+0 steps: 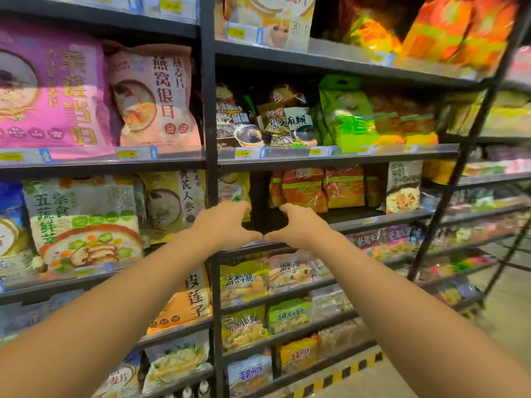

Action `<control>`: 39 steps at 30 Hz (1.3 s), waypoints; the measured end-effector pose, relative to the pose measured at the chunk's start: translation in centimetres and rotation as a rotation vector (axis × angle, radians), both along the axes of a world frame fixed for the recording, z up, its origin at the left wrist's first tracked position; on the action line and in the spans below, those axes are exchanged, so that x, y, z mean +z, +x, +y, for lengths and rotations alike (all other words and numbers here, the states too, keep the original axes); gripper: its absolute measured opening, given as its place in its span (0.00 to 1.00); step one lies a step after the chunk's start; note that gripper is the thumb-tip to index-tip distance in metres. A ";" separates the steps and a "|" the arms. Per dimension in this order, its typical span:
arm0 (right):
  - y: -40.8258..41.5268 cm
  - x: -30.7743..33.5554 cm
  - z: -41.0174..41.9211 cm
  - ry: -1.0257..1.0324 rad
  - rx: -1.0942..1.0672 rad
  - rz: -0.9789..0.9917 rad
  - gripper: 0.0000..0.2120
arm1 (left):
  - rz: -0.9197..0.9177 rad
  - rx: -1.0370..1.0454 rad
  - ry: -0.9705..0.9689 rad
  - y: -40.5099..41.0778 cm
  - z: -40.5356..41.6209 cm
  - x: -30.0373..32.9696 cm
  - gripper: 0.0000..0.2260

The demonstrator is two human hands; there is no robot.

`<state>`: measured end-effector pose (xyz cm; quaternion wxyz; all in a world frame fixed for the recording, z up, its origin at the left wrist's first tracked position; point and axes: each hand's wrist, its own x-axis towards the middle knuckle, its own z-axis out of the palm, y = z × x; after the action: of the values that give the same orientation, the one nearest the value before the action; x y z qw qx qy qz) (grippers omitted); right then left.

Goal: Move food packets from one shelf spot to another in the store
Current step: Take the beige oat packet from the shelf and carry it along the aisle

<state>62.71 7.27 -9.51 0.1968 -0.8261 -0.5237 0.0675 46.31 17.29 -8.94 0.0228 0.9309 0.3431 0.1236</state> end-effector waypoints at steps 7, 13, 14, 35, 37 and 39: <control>10.5 0.3 -5.3 -0.039 -0.079 -0.052 0.46 | 0.024 -0.061 -0.002 11.0 -4.3 0.0 0.38; 19.3 0.1 -10.2 -0.093 -0.186 -0.050 0.48 | 0.039 -0.103 -0.003 20.3 -6.8 -1.0 0.38; 20.6 0.1 -10.9 -0.096 -0.207 -0.048 0.48 | 0.044 -0.116 -0.002 21.8 -7.1 -1.1 0.39; 49.3 -0.7 -10.8 -0.062 -0.487 0.003 0.45 | 0.137 -0.385 0.027 53.7 -2.7 -1.2 0.41; 51.9 -0.8 -9.9 -0.062 -0.499 0.008 0.46 | 0.140 -0.396 0.033 56.4 -1.9 -1.5 0.38; 54.4 -0.8 -9.3 -0.056 -0.510 0.016 0.46 | 0.152 -0.397 0.036 58.8 -1.3 -1.7 0.37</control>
<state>117.12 -2.08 -10.35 0.1886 -0.9360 -0.2950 0.0369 105.08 15.99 -10.67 0.0041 0.9871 0.1514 0.0520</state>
